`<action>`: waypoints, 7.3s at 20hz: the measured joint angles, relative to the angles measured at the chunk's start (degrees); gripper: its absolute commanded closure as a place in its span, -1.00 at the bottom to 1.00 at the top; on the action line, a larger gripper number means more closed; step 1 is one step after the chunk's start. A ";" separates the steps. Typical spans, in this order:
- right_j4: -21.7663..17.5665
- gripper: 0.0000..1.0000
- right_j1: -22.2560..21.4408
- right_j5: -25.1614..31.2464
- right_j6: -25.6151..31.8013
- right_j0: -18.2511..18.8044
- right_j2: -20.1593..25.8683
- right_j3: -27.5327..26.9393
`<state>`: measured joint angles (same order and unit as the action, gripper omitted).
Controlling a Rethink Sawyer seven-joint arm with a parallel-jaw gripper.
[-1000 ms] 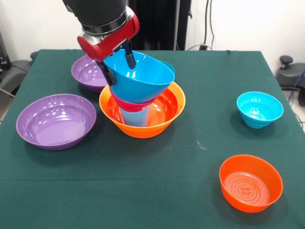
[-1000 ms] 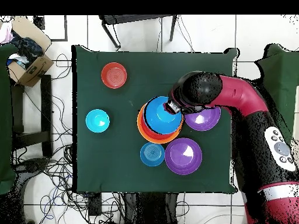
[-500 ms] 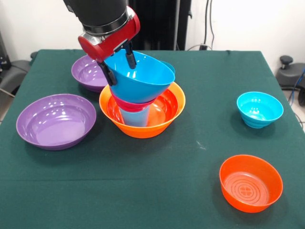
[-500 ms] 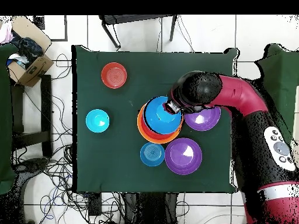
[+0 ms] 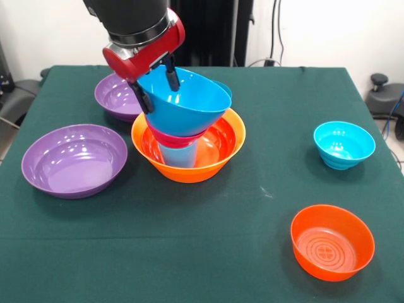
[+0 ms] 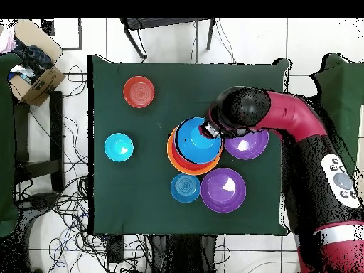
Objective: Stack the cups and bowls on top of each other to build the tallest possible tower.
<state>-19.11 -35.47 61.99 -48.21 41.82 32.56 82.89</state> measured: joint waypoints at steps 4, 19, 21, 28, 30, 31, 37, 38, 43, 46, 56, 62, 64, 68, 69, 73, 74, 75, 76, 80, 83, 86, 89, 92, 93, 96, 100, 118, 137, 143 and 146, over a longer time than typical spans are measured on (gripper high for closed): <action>-0.13 -1.00 -0.02 -0.01 0.00 -0.01 0.00 -0.17; -0.34 -1.00 -0.13 0.00 0.00 -0.10 0.00 -0.32; -0.39 -1.00 -0.18 0.00 0.00 -0.13 0.01 -0.39; -0.74 -1.00 -0.49 0.00 0.00 -0.33 0.01 -1.65; -0.83 -1.00 -0.74 0.00 0.00 -0.37 0.01 -2.12; -0.88 -1.00 -0.86 0.00 0.00 -0.38 0.01 -2.27; -0.95 -1.00 -2.05 0.00 0.00 -0.44 0.01 -3.64; -0.95 -1.00 -2.16 0.00 0.00 -0.44 0.01 -3.73; -0.95 -1.00 -3.21 0.23 0.00 -0.48 0.00 -4.16; -0.90 -1.00 -3.64 0.96 0.00 -0.57 0.00 -4.74; 0.10 -1.00 -4.37 9.25 0.00 -0.57 0.33 -9.86; 0.02 -1.00 -3.87 11.62 0.00 0.42 1.45 -12.97; -0.17 -1.00 -3.37 11.93 0.00 1.02 1.74 -14.63; -1.18 -1.00 -1.80 12.49 0.00 2.00 2.09 -18.33; -1.47 -1.00 -1.38 12.63 0.00 2.19 2.15 -19.18; -3.14 -1.00 1.06 13.18 0.00 3.05 2.45 -23.46; -3.46 -1.00 1.57 13.31 0.00 3.20 2.53 -24.24; -4.02 -1.00 2.58 13.47 0.00 3.52 2.73 -25.75; -4.34 -1.00 3.14 13.50 0.00 3.68 2.86 -26.52; -5.56 -1.00 6.14 13.49 0.06 4.37 3.32 -29.87; -5.92 -1.00 8.69 13.52 0.09 4.64 3.45 -32.19; -6.05 -1.00 10.82 13.49 0.09 4.79 3.51 -33.58; -6.14 -1.00 12.05 13.49 0.09 4.88 3.53 -34.09; -6.23 -1.00 13.03 13.49 0.09 5.01 3.53 -34.15; -6.24 -1.00 13.28 13.49 0.09 5.05 3.53 -34.16; -6.36 -1.00 14.09 13.48 0.09 5.27 3.53 -34.16; -6.56 -1.00 14.24 13.48 0.09 5.92 3.53 -33.64; -7.76 -1.00 0.60 12.18 0.11 16.80 3.48 -12.60; -8.34 -1.00 -4.22 -4.03 0.11 18.97 3.48 6.83; -8.41 -1.00 -4.33 -4.63 0.11 18.97 3.36 9.32; -8.41 -1.00 -4.76 -4.63 0.11 18.97 3.10 11.13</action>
<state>-27.53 -40.24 57.37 -48.11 60.80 35.66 94.02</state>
